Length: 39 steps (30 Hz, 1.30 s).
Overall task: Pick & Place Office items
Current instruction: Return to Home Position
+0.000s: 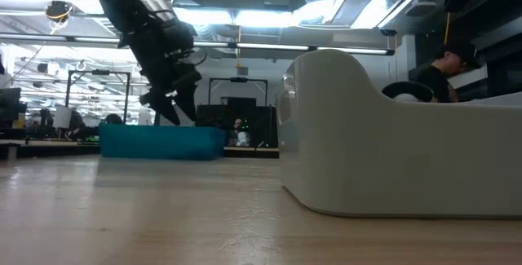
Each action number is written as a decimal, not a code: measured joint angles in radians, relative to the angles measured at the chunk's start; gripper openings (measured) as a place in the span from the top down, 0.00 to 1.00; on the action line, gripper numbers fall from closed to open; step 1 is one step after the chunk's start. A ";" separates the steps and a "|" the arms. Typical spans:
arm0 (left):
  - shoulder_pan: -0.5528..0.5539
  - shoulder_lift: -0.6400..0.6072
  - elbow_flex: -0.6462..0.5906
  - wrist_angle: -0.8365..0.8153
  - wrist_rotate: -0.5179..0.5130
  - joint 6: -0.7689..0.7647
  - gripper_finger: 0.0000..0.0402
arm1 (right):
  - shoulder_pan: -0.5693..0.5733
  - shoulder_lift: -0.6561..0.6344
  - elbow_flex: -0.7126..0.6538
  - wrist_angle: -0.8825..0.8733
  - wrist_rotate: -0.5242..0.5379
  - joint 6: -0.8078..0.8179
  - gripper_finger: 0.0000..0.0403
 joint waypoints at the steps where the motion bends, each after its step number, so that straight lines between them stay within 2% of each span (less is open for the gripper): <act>1: -0.001 -0.001 0.000 0.000 -0.002 0.001 0.22 | 0.000 0.000 0.000 0.000 0.000 0.002 0.29; 3: -0.001 -0.014 -0.001 0.010 0.035 0.017 0.21 | 0.000 0.000 0.000 0.000 0.000 0.002 0.29; 7: -0.017 -0.080 -0.001 0.108 0.241 0.023 0.20 | 0.000 -0.003 0.000 -0.001 -0.004 0.003 0.29; 9: -0.034 -0.144 -0.001 0.100 0.317 0.036 0.20 | 0.006 -0.023 0.000 -0.005 -0.020 0.002 0.29; 14: -0.071 -0.411 -0.114 0.071 0.336 0.032 0.20 | 0.033 -0.087 0.000 -0.012 -0.037 -0.003 0.29; 17: -0.127 -0.604 -0.249 0.199 0.271 -0.062 0.20 | 0.045 -0.118 0.000 -0.027 -0.029 -0.015 0.29; 20: -0.221 -0.731 -0.415 0.433 0.159 -0.141 0.20 | 0.052 -0.140 0.000 -0.022 -0.029 -0.021 0.29; 23: -0.299 -0.754 -0.548 0.667 0.060 -0.162 0.20 | 0.052 -0.156 0.000 -0.023 -0.029 0.007 0.29; 26: -0.351 -0.753 -0.610 0.757 0.038 -0.162 0.20 | 0.052 -0.169 0.000 -0.021 -0.042 0.035 0.29; 31: -0.538 -0.780 -0.619 0.794 0.009 -0.166 0.20 | 0.052 -0.169 0.000 0.021 -0.044 0.041 0.29; 36: -0.780 -0.836 -0.619 0.733 -0.230 -0.045 0.20 | 0.052 -0.169 0.000 0.026 -0.012 0.027 0.29; 39: -0.866 -0.893 -0.619 0.637 -0.344 0.027 0.20 | 0.052 -0.169 0.000 0.032 -0.033 0.045 0.29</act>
